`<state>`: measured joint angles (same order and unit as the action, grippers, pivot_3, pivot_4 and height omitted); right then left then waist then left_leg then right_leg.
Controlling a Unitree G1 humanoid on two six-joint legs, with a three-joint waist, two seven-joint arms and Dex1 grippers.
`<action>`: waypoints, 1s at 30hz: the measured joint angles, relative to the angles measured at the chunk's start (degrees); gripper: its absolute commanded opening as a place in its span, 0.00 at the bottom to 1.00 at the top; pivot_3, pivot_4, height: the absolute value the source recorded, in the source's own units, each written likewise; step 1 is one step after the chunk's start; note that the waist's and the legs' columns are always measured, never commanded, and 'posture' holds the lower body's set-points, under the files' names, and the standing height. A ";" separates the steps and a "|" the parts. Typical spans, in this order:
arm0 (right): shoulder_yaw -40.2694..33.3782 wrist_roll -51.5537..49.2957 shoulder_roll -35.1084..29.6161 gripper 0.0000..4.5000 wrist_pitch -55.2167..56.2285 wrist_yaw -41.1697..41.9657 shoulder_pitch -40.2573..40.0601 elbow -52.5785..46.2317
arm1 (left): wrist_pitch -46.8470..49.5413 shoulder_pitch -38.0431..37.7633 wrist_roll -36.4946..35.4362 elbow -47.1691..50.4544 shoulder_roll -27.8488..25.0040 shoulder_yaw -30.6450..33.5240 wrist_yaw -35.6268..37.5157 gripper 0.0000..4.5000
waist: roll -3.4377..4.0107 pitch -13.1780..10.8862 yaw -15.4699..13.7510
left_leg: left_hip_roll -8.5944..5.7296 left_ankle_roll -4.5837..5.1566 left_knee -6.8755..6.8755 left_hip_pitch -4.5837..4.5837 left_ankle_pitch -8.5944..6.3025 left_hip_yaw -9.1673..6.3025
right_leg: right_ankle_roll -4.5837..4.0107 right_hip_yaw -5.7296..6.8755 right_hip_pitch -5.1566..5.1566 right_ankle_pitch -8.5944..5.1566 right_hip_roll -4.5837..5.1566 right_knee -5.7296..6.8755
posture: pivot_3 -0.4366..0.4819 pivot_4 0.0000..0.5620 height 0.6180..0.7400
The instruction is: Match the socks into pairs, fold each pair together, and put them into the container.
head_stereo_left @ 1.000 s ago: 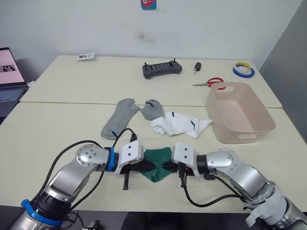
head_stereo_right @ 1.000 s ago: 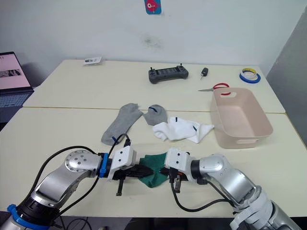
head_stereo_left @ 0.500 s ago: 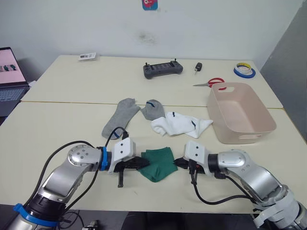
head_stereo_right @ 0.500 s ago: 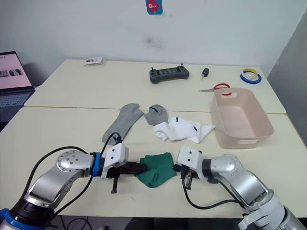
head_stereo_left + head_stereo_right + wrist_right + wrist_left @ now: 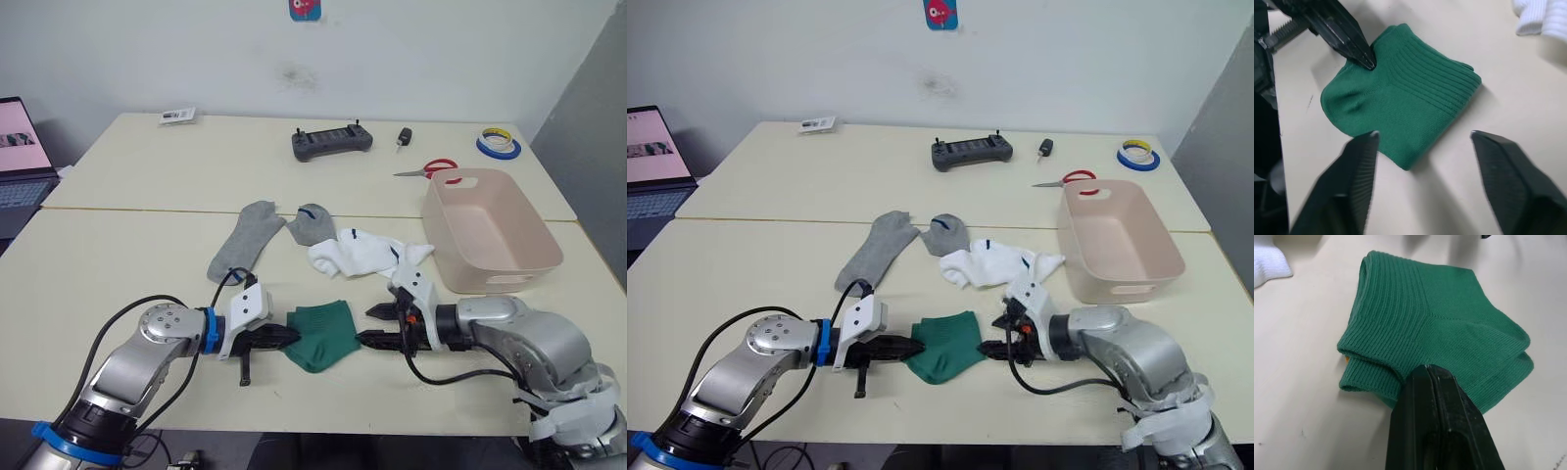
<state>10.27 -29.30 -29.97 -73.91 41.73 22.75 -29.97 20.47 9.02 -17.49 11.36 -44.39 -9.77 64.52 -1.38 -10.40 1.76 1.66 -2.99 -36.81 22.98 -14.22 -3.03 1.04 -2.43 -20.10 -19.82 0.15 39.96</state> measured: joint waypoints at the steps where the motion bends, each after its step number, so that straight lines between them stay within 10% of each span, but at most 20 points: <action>1: 0.02 -0.42 0.73 0.98 -1.94 -0.85 0.98 0.96 | -0.40 -0.15 0.09 -0.14 -0.01 0.00 -0.01 0.00 | 0.00 0.00 0.00 | 0.00 0.00 0.00 0.00 0.00 0.00 | 0.00 -0.01 -0.01 0.00 0.00 0.00 | 0.48 0.27 0.97; 30: -4.72 -5.16 25.10 0.90 -16.61 -11.50 7.27 16.28 | -3.50 -4.39 0.27 1.49 0.02 1.03 -2.77 0.00 | 0.12 0.12 0.25 | 0.03 0.01 0.14 -0.08 0.00 0.06 | 0.00 -0.05 -0.07 0.00 -0.01 0.01 | 0.48 0.27 0.97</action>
<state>5.55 -34.46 -4.87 -90.52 30.23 30.02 -13.70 16.97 4.63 -17.21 12.85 -44.37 -8.75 61.75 -1.26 -10.28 2.01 1.69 -2.98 -36.67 22.91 -14.22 -2.98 1.04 -2.47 -20.17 -19.82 0.14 39.97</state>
